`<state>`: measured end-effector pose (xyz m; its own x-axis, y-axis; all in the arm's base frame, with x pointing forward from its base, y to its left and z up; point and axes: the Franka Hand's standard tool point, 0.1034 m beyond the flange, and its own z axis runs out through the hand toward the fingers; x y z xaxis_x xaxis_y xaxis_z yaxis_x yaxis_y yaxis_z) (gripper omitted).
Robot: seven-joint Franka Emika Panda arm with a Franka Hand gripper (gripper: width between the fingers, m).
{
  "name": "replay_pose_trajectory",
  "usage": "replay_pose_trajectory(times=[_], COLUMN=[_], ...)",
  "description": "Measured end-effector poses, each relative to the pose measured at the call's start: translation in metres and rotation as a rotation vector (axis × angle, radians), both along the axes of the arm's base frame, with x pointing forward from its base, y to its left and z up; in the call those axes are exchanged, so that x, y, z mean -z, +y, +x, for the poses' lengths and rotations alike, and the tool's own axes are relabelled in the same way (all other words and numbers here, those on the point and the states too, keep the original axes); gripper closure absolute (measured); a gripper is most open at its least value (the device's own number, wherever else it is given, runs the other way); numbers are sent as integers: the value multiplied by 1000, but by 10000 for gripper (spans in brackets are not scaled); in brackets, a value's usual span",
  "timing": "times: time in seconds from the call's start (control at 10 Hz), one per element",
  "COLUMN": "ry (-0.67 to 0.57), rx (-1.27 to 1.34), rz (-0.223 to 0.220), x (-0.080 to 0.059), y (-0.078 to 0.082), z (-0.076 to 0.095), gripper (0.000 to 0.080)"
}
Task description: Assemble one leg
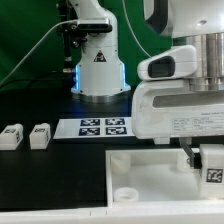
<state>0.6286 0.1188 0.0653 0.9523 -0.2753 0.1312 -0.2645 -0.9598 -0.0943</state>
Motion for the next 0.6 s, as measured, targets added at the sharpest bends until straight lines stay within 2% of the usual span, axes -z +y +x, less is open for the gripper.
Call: replay_pose_trajectory(times=[0.3,0.6], ry=[40,44], rx=[189,280], rz=[12,0], x=[0,0], y=[-11,-18], z=[-2,-3], gripper=[504,498])
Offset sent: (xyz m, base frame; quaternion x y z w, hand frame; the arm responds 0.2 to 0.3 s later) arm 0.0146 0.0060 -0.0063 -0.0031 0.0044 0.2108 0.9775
